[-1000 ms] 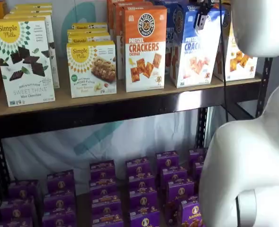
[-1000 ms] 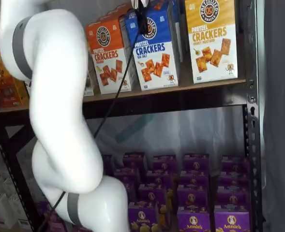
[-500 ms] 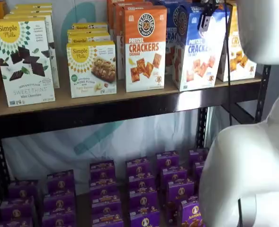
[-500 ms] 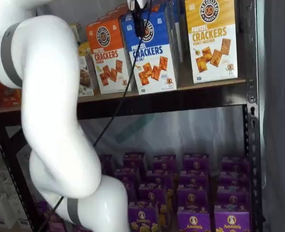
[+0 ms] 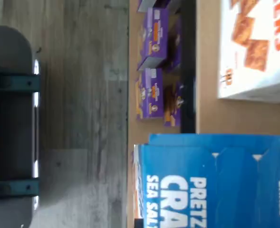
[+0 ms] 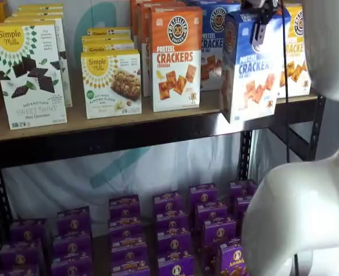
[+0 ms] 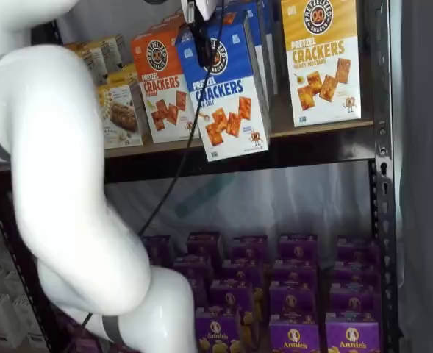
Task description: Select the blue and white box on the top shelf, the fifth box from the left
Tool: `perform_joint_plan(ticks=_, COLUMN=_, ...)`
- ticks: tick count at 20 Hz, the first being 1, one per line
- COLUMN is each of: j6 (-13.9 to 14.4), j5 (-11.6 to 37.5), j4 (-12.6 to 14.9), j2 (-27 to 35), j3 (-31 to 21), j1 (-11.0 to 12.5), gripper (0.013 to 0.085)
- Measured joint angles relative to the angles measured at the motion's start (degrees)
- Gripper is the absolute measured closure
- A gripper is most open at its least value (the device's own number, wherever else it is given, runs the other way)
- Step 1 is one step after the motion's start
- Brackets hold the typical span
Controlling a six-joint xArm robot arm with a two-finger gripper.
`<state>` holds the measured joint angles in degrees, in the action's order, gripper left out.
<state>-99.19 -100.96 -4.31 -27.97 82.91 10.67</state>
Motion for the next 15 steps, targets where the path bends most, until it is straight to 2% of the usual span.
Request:
perform_joint_plan(ticks=5, j6=-0.56, j5=-0.05, j4=1.28, j2=-4.73, j3=-5.12, j1=0.13, gripper=0.0410)
perform_joint_plan(ticks=15, j6=-1.58, j5=-0.37, j4=0.62, j2=-9.89, j3=-10.75, j1=1.41, gripper=0.0410)
